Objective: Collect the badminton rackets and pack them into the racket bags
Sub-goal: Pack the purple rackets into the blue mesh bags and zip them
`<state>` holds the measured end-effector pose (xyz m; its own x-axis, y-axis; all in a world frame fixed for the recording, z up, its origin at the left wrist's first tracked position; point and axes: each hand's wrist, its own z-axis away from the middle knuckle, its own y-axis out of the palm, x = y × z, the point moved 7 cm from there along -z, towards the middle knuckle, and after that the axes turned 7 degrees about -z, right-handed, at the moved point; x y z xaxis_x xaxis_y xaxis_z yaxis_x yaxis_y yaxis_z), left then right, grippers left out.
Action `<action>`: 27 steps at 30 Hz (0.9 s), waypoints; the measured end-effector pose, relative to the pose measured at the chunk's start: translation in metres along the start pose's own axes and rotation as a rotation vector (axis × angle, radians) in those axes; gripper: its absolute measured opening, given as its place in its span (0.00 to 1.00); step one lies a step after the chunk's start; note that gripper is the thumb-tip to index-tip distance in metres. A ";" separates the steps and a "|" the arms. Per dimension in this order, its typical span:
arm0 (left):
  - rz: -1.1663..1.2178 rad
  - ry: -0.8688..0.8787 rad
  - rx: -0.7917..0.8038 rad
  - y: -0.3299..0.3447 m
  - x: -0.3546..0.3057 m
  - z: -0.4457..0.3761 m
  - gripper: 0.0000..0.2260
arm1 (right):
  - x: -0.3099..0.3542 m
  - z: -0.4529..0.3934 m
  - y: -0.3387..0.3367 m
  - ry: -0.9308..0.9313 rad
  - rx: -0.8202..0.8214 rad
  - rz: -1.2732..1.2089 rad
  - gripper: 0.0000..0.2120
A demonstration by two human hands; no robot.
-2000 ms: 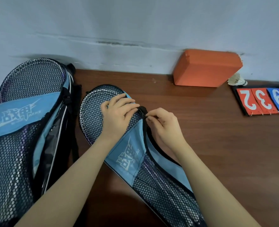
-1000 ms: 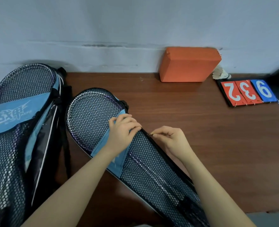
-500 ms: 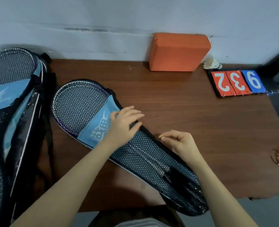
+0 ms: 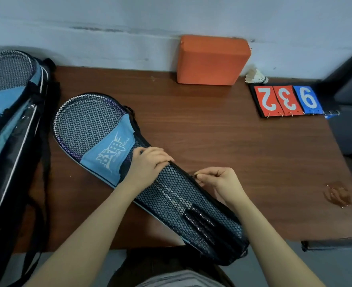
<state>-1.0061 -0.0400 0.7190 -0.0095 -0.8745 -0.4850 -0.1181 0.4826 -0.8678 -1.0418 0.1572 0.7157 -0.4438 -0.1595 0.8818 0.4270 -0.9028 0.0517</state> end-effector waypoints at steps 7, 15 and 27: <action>-0.047 -0.189 -0.188 0.010 0.000 0.005 0.07 | -0.005 0.020 -0.045 0.055 -0.019 -0.016 0.04; -0.070 0.127 0.054 0.040 -0.084 0.029 0.15 | -0.010 0.024 -0.044 0.015 0.066 0.036 0.04; -0.091 -0.086 -0.179 0.039 -0.086 0.025 0.11 | -0.029 0.045 -0.121 -0.010 -0.129 0.046 0.07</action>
<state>-0.9852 0.0551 0.7241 0.0935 -0.9030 -0.4193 -0.2889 0.3784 -0.8794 -1.0458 0.2892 0.7052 -0.4179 -0.1985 0.8866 0.3415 -0.9386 -0.0492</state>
